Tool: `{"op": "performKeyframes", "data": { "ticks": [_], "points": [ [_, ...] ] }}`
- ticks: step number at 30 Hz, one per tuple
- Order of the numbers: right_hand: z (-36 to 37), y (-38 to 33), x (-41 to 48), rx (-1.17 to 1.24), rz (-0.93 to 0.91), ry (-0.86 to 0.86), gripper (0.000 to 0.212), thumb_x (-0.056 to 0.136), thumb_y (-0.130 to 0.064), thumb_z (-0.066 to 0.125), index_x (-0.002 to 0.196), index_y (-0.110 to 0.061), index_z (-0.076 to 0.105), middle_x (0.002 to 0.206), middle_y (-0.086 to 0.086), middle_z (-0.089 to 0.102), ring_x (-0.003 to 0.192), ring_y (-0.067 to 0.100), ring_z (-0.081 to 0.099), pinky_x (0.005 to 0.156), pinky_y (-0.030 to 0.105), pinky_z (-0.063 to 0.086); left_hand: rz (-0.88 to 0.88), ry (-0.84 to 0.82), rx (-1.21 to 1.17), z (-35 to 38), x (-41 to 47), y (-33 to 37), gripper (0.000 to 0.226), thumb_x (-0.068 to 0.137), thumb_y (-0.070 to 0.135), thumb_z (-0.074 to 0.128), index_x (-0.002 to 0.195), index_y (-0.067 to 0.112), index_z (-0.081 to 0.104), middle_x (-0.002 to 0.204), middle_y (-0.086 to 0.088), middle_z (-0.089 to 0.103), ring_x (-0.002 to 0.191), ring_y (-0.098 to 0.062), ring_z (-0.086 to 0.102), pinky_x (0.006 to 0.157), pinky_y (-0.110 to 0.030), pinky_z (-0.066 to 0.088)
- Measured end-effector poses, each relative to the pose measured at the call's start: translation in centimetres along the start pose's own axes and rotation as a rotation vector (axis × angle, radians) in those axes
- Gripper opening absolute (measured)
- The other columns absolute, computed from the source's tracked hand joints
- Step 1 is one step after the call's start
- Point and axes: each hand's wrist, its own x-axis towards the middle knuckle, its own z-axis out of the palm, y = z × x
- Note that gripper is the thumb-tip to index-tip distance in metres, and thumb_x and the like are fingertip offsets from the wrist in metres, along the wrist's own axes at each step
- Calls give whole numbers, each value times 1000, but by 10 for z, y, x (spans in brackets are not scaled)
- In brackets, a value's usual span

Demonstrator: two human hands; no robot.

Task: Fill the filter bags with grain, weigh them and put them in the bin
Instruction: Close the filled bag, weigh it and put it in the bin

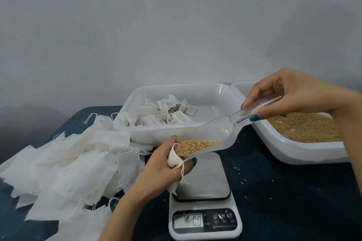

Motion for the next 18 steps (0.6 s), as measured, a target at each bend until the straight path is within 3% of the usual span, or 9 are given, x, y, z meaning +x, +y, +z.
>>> {"op": "performKeyframes", "data": {
  "ticks": [5, 11, 13, 16, 18],
  "points": [
    [7, 23, -8, 41, -16, 62, 26, 64, -28, 85, 89, -23, 79, 83, 2, 76, 59, 0, 63, 52, 7, 43, 23, 26, -25, -1, 0, 2, 18, 85, 28, 74, 95, 23, 60, 79, 3, 63, 66, -6, 52, 60, -16, 43],
    [35, 62, -19, 213, -17, 223, 25, 65, -21, 84, 89, -21, 78, 91, 3, 77, 71, 3, 69, 59, 8, 48, 32, 99, -108, 0, 0, 4, 20, 81, 27, 72, 92, 18, 58, 79, -2, 59, 70, -8, 52, 65, -19, 45],
    [44, 70, -22, 226, -36, 315, 30, 63, -26, 88, 91, -21, 77, 92, 3, 77, 75, 3, 70, 61, 7, 48, 48, 131, -126, -1, 1, 4, 19, 81, 23, 69, 86, 17, 53, 73, 3, 51, 64, -7, 44, 59, -15, 40],
    [53, 73, -28, 328, -47, 466, 32, 66, -37, 84, 95, -24, 76, 98, 5, 77, 81, 3, 71, 63, 8, 50, 62, 176, -78, -4, 2, 3, 23, 82, 34, 66, 87, 18, 50, 74, 5, 47, 64, -9, 40, 58, -19, 38],
    [57, 74, -33, 384, -34, 593, 46, 58, -56, 87, 95, -29, 76, 98, -1, 77, 79, -1, 69, 62, 10, 51, 51, 193, -65, -5, 2, 4, 30, 84, 45, 62, 89, 18, 50, 74, 3, 47, 65, -10, 40, 59, -21, 39]
  ]
}}
